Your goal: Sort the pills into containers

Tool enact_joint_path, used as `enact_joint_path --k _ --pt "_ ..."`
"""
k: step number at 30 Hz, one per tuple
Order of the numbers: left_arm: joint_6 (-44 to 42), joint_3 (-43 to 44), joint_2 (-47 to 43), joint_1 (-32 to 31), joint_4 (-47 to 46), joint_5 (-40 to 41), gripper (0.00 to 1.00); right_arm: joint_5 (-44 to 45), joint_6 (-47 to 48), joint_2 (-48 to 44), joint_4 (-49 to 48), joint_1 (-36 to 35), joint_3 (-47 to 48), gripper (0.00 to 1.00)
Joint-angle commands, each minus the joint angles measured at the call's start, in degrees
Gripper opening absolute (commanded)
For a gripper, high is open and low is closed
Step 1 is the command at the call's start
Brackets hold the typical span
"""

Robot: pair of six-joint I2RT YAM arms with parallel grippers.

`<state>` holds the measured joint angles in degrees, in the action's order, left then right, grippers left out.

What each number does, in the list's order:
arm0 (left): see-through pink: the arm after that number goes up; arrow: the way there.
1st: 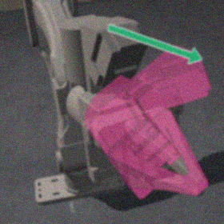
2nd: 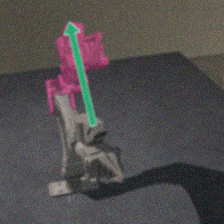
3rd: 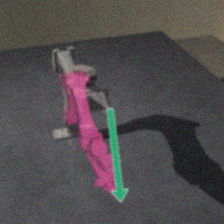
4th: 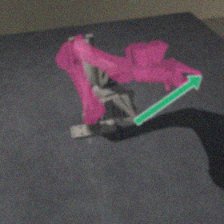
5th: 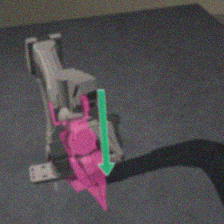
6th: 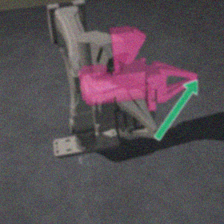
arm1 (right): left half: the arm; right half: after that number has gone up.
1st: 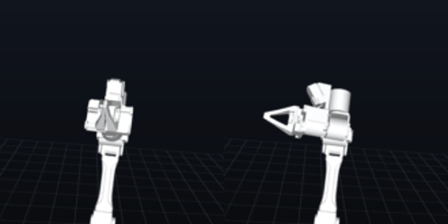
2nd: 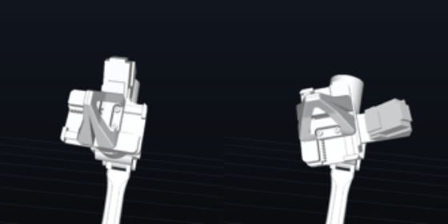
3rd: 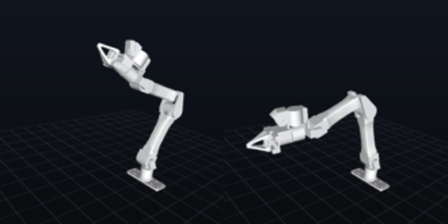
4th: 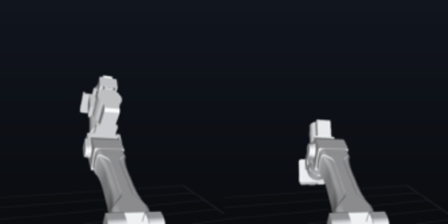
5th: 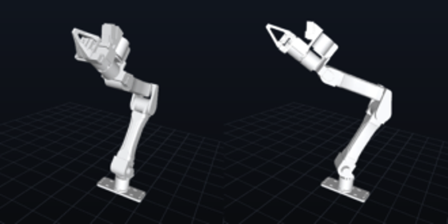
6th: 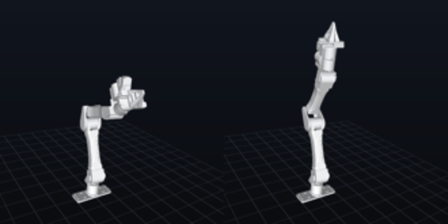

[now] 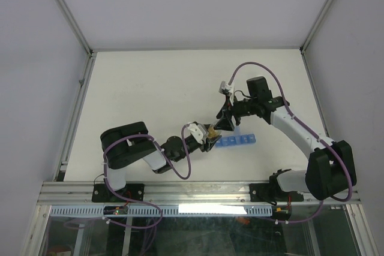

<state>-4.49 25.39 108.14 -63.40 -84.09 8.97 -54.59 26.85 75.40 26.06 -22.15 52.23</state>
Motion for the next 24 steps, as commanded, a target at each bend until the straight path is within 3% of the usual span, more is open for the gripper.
enact_joint_path --k 1,9,15,20,24 --pt "0.29 1.33 -1.07 -0.23 -15.74 1.48 0.04 0.22 2.26 -0.56 1.41 -0.73 2.81 0.63" --pt "0.75 1.19 -1.18 -0.19 -15.75 2.2 0.04 2.27 3.76 -0.1 2.78 -1.79 3.36 0.62" --pt "1.06 1.2 -1.22 -0.24 -15.71 2.81 0.06 3.04 5.2 0.14 3.78 -2.5 3.97 0.39" --pt "1.22 1.01 -1.42 -0.24 -15.67 2.48 0.23 3.21 4.83 0.19 3.71 -2.59 4.69 0.19" --pt "1.84 0.76 -1.65 -0.24 -15.74 2.16 0.48 3.24 4.13 0.19 3.71 -2.43 5.39 0.12"
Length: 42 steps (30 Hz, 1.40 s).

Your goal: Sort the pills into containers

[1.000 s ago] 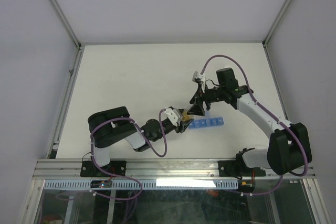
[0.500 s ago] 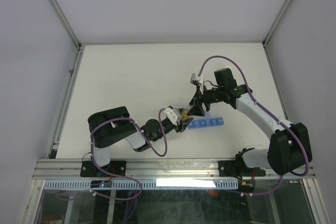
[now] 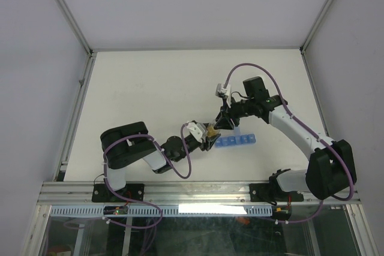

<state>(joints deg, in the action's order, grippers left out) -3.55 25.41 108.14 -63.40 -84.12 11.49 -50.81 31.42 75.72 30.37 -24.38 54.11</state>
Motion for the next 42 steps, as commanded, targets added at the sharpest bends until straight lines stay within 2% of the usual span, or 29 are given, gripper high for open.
enact_joint_path --k 1,5,10,14,17,19,22,24,31,33,39,42 --pt "1.03 0.62 -1.76 -0.24 -15.64 -0.48 0.56 -0.64 -0.66 -0.06 -0.58 -0.06 3.73 0.11" --pt "1.58 -0.16 -2.41 -0.24 -15.7 -0.38 0.82 -0.46 -1.46 0.14 -0.58 1.26 4.41 0.08" --pt "2.06 -1.99 -4.21 -0.24 -15.6 0.07 0.99 2.23 -2.14 -0.59 -0.83 2.96 4.77 0.06" --pt "2.36 -5.08 -8.22 -0.23 -15.32 1.11 0.99 13.4 -1.71 -1.19 -1.54 3.37 5.39 0.06" --pt "2.97 -7.71 -14.38 -0.13 -11.92 3.06 0.99 21.45 -1.58 -0.67 -2.38 3.31 6.04 0.07" --pt "4.83 -7.88 -19.57 1.12 -4.0 1.69 0.99 25.3 -1.82 0.18 -3.35 3.36 6.27 0.08" --pt "8.91 -3.05 -27.58 3.44 17.17 -0.88 0.99 29.59 -2.74 2.0 -5.31 3.35 6.31 0.1" --pt "9.08 -0.79 -29.77 4.15 26.42 -1.59 0.99 30.99 -3.37 3.59 -6.17 3.29 6.64 0.12" --pt "11.12 -2.14 -30.57 6.31 25.21 -5.66 0.98 32.45 -5.37 7.66 -8.45 2.62 7.44 0.18" --pt "11.49 -2.34 -30.2 6.75 24.55 -6.59 0.98 31.77 -5.65 8.17 -8.48 2.48 7.33 0.27" --pt "12.34 -2.0 -28.86 8.03 23.57 -9.92 0.97 28.81 -7.02 6.26 -7.96 2.94 6.46 0.68" --pt "13.2 -0.87 -27.77 9.04 23.89 -12.8 0.97 24.26 -7.77 3.1 -7.02 5.25 6.37 0.76"
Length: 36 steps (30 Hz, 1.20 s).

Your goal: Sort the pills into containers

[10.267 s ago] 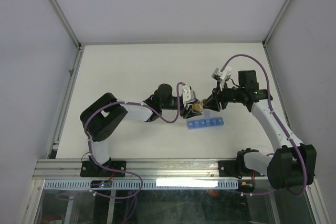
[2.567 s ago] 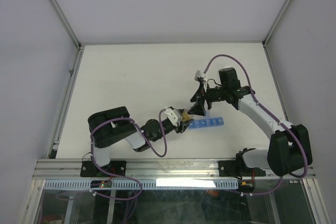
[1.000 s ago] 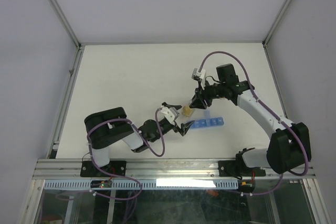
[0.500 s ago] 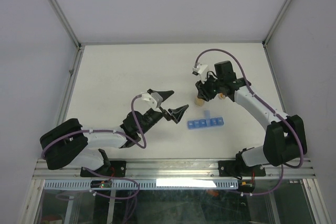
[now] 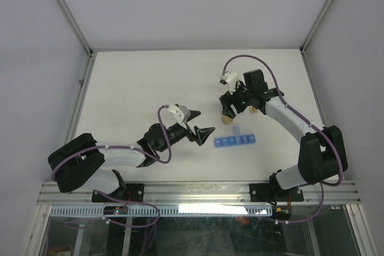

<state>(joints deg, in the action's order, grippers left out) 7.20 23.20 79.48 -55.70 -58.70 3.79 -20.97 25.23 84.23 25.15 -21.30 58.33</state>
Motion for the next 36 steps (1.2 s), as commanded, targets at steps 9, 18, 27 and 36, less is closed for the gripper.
enact_joint_path --k 9,18,27,36 --pt "7.82 11.27 8.31 4.44 8.27 -12.7 0.88 -25.24 -2.09 -16.2 -0.78 15.87 -0.72 0.77" --pt "11.02 19.88 10.87 3.34 28.52 -7.97 0.55 -31.16 3.96 -15.29 6.32 22.35 0.25 0.73" --pt "7.99 12.61 11.8 1.98 19.05 -15.81 0.56 -44.52 39.55 -19.85 21.94 19.55 -6.47 0.58" --pt "-1.48 0.37 20.79 1.75 -20.43 -21.66 0.73 -40.0 47.4 -16.35 25.29 13.5 -7.95 0.38"
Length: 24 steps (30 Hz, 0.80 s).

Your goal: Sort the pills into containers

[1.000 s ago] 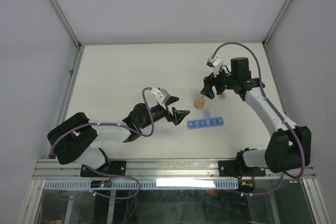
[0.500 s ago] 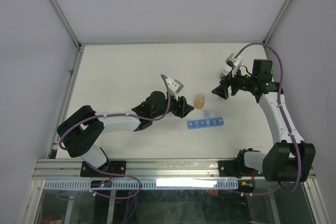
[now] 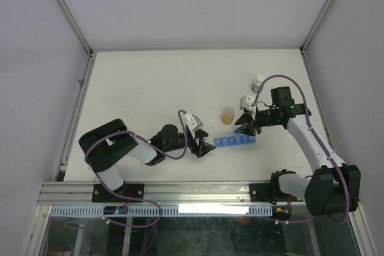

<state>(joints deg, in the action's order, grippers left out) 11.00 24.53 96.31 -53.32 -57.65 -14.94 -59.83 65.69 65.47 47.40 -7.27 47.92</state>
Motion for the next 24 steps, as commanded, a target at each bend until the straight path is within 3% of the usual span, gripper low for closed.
enact_joint_path --k 1,6,14,24 --pt "-6.02 -0.43 6.12 -0.61 -23.12 -3.13 0.73 -1.16 7.5 3.02 3.81 -0.78 2.78 0.38" --pt "-14.05 -0.43 15.23 -0.73 -35.16 -3.83 0.74 -1.45 7.86 3.65 4.29 -0.99 2.85 0.37" --pt "-20.09 3.07 16.62 -2.02 -26.35 -6.12 0.72 -1.87 7.4 4.2 4.88 -1.1 3.48 0.37" --pt "-20.04 5.38 18.18 -2.42 -21.52 -5.18 0.69 -1.35 7.22 4.48 5.25 -2.05 3.89 0.37"
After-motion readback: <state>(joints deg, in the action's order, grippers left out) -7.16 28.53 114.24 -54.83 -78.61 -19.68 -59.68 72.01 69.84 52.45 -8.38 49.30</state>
